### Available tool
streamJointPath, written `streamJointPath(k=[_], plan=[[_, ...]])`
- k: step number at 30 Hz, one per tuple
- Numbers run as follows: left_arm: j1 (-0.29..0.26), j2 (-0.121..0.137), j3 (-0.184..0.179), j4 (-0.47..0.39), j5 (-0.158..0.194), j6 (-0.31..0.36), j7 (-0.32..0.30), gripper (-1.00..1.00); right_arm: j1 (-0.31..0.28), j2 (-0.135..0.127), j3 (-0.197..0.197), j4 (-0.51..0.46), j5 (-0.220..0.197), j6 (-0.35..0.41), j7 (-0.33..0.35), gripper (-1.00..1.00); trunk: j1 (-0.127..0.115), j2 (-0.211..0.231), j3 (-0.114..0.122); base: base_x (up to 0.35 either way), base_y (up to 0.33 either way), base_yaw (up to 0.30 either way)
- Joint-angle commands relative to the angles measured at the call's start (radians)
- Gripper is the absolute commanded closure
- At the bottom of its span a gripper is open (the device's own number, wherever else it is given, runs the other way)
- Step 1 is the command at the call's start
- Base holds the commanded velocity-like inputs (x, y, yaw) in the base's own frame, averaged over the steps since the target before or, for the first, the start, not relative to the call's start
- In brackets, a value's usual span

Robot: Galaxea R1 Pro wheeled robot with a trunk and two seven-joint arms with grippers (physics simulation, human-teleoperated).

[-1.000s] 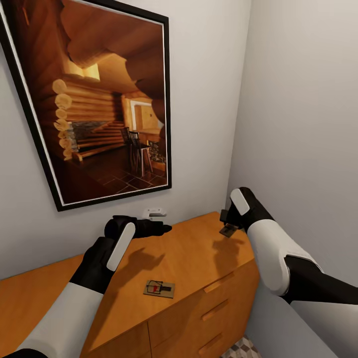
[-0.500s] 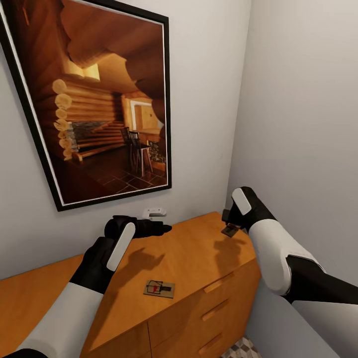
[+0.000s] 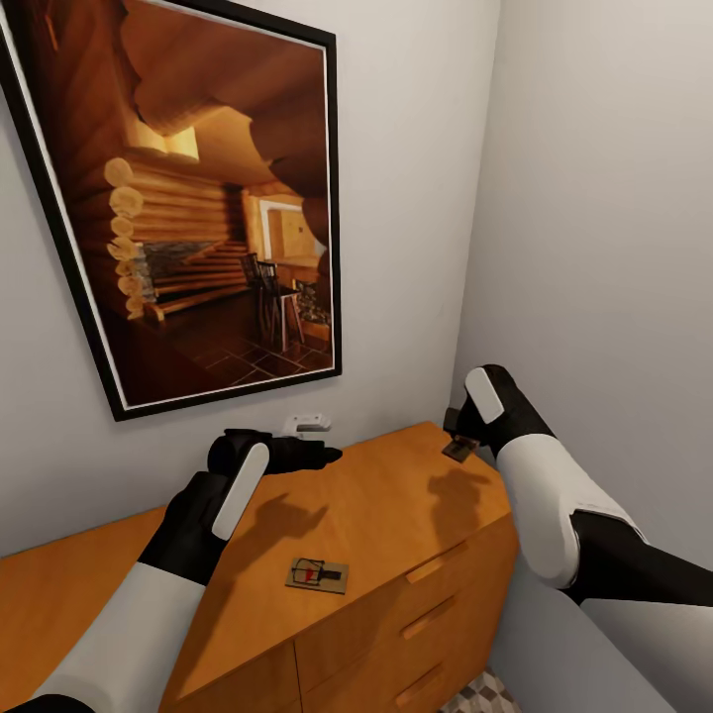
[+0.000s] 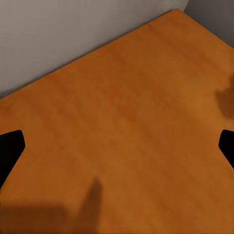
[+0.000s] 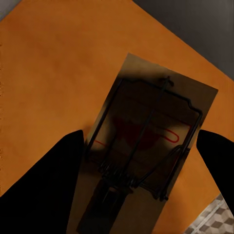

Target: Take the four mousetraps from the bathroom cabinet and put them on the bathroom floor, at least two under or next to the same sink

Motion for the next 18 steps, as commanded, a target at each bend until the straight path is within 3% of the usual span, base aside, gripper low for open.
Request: streamJointPath(k=[1, 10, 18], plan=[[-0.001, 0.000, 0.000, -0.001, 0.007, 0.004, 0.007, -1.00, -0.001, 0.001, -0.005, -0.001, -0.010, 0.000, -0.011, 1.00, 0.000, -0.001, -0.001, 0.000, 0.000, 0.000], [-0.001, 0.000, 0.000, -0.001, 0.007, 0.004, 0.007, -1.00, -0.001, 0.000, -0.006, -0.001, -0.007, 0.000, -0.017, 1.00, 0.000, -0.001, -0.001, 0.000, 0.000, 0.009], [-0.001, 0.001, 0.002, -0.001, 0.007, 0.002, 0.012, -1.00, -0.001, 0.002, -0.006, 0.011, -0.010, 0.000, -0.012, 1.00, 0.000, -0.001, -0.001, 0.000, 0.000, 0.210]])
